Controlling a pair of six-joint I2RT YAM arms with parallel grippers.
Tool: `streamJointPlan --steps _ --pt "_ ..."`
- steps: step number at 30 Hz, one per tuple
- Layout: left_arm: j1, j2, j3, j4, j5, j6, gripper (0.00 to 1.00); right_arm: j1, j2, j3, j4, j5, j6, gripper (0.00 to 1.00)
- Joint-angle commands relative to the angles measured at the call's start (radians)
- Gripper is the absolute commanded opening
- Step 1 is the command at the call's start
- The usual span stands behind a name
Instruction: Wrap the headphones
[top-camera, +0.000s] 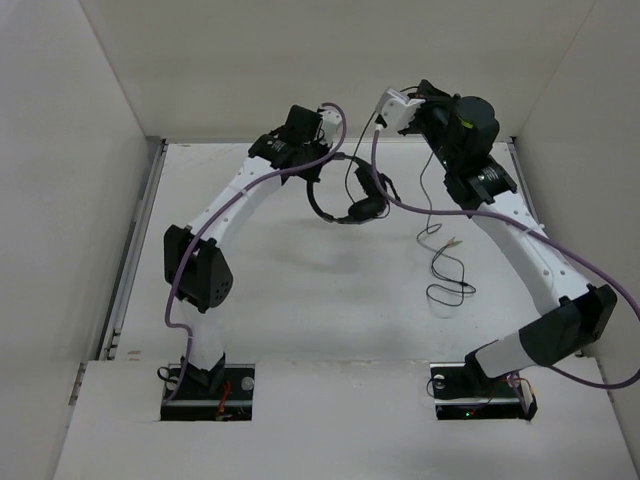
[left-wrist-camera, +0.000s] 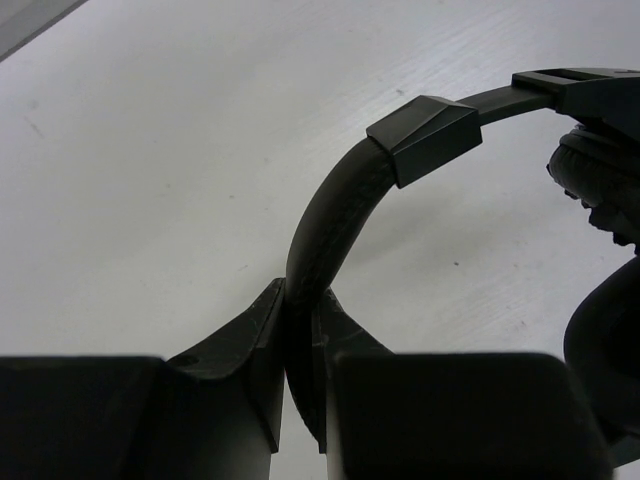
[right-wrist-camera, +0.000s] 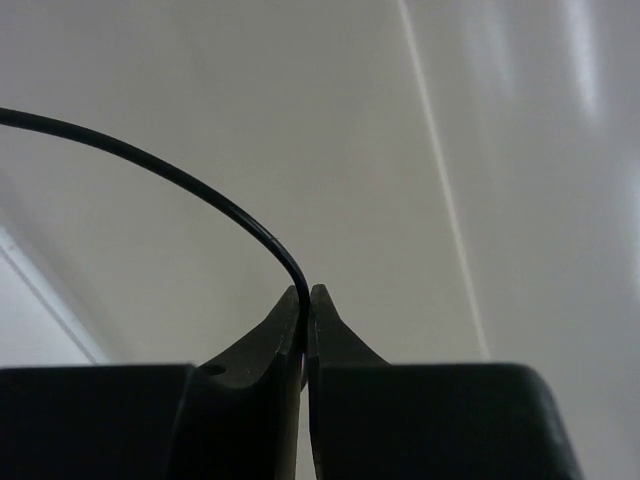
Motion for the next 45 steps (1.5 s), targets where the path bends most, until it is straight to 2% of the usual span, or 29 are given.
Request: streamJointPlan --steps 1,13,26,35,39,45 --pt "-0.055 -0.161 -0.029 0.054 0.085 0.036 0.00 -0.066 0.008 -0.031 0.043 -0.065 0.173 0.00" --pt "-0.102 -0.293 -0.066 0.099 0.220 0.033 0.00 -0.181 0.100 -0.011 -0.040 -0.136 0.519 0.00" --pt "-0.104 -0.330 0.060 0.140 0.346 -0.049 0.00 -0.236 0.197 0.052 -0.196 -0.244 0.809 0.00" --pt "-0.019 -0.273 0.256 0.198 0.447 -0.220 0.00 -0.243 0.189 0.044 -0.227 -0.488 1.084 0.00" --pt "-0.003 -0.264 0.259 0.237 0.496 -0.284 0.00 -0.243 0.172 0.061 -0.195 -0.628 1.237 0.00" --pt "-0.001 -0.248 0.246 0.275 0.510 -0.335 0.00 -0.200 0.154 0.086 -0.175 -0.705 1.334 0.00"
